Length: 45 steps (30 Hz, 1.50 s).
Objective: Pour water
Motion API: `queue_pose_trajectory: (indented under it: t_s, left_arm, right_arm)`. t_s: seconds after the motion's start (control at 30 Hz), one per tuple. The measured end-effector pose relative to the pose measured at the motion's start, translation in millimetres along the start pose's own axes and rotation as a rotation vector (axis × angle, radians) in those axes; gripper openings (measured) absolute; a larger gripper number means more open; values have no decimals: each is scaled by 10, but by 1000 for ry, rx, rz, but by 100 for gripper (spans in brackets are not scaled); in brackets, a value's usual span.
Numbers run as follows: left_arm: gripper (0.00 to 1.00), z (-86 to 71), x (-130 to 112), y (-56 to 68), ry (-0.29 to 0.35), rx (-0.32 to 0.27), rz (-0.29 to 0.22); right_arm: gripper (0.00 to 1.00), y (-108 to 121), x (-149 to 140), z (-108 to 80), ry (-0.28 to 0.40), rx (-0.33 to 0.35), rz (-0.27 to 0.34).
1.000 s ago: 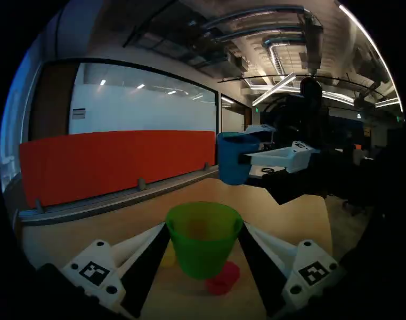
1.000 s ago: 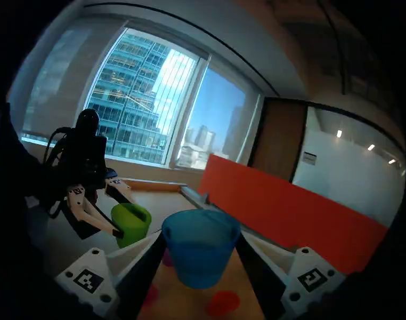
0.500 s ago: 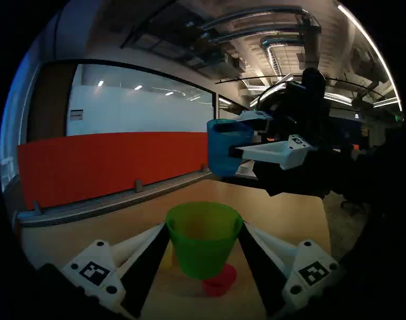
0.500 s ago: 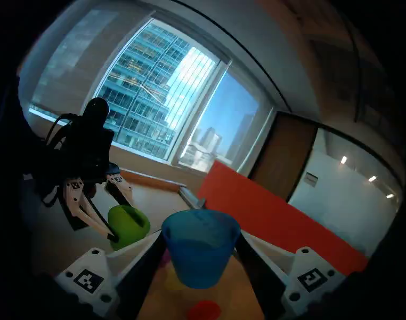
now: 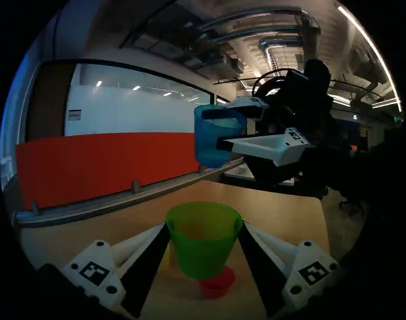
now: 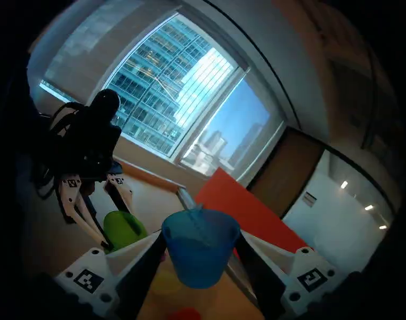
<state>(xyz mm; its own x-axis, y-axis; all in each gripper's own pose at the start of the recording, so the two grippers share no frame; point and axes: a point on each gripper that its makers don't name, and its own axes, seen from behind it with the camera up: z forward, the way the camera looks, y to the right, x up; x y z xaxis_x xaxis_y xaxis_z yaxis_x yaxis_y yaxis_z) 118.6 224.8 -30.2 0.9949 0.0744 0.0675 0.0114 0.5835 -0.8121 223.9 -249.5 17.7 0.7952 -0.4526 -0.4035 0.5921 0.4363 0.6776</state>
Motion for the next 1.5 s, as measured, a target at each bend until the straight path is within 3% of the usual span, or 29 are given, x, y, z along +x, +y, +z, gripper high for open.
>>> queue_pose_trajectory:
  t_s: [0.8,1.5]
  left_arm:
    - [87,58,44,45,14,-17,-1]
    - [87,67,73,72,23,-28,-2]
  right_arm:
    - [90,124,63,253,-30,-6,-216]
    - [90,225,122,363,-46,-25,-361]
